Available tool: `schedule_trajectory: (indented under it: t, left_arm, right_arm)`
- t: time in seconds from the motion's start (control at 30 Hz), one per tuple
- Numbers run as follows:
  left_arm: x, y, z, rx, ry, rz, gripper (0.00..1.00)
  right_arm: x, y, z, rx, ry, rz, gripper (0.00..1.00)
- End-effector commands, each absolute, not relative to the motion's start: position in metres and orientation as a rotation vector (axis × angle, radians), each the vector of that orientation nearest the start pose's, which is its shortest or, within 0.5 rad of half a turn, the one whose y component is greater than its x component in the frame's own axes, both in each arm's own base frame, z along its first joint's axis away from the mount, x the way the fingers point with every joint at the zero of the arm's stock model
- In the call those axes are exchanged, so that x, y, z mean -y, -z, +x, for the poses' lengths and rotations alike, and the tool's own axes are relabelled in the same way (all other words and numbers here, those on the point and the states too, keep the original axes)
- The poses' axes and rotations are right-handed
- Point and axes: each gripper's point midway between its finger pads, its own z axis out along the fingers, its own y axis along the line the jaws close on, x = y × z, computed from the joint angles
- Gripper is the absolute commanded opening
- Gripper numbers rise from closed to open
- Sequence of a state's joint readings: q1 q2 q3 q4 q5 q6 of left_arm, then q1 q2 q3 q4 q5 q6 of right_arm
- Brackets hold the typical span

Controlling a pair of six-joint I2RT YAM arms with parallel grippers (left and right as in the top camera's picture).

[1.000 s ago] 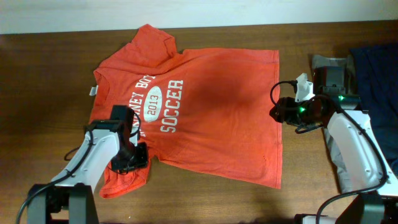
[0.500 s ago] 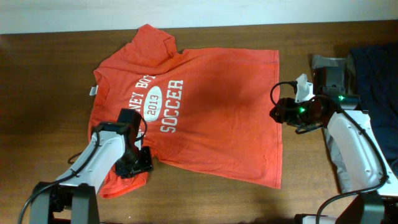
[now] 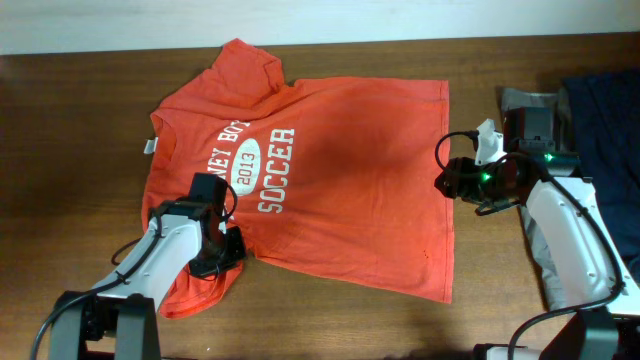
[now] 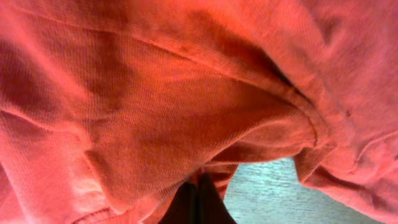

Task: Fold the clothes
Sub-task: 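Move both grippers to the bottom hem corners and grasp them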

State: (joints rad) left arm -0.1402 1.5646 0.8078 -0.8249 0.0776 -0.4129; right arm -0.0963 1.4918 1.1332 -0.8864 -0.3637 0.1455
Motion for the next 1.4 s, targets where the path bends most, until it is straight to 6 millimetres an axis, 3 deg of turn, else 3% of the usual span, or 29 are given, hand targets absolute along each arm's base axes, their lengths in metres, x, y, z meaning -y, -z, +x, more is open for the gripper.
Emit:
schedule_trajectory:
  t: [0.0,0.17,0.37,0.47,0.67,0.93,1.07,1.27,1.37]
  left_arm:
    - [0.049,-0.010,0.224,-3.186,0.133,-0.408,0.00]
    - [0.053,-0.039,0.225,-3.228,0.158,-0.312,0.00]
    - [0.040,-0.088,0.253,-3.143,0.036,-0.102,0.00]
    - [0.034,-0.101,0.264,-3.105,-0.027,-0.064,0.00]
    - [0.019,-0.105,0.262,-3.107,-0.157,-0.040,0.00]
    - [0.017,-0.105,0.263,-3.099,-0.175,-0.040,0.00]
    - [0.017,-0.105,0.263,-3.098,-0.176,-0.040,0.00]
    - [0.018,-0.105,0.267,-3.084,-0.171,-0.041,0.00]
    - [0.018,-0.105,0.267,-3.084,-0.171,-0.041,0.00]
  right_arm:
    - [-0.029,-0.126,0.332,-2.768,-0.501,0.232,0.57]
    - [-0.017,-0.121,0.328,-2.796,-0.403,0.264,0.56]
    - [0.004,-0.113,0.310,-2.859,-0.297,0.495,0.57]
    - [0.015,-0.108,0.300,-2.878,-0.293,0.600,0.57]
    - [0.023,-0.089,0.265,-2.967,-0.362,0.769,0.55]
    - [-0.010,-0.044,0.202,-3.136,-0.564,0.881,0.42]
    - [-0.022,-0.025,0.176,-3.187,-0.629,0.924,0.43]
    - [-0.034,-0.016,0.155,-3.227,-0.708,0.948,0.46]
    - [-0.037,-0.012,0.148,-3.236,-0.728,0.960,0.35]
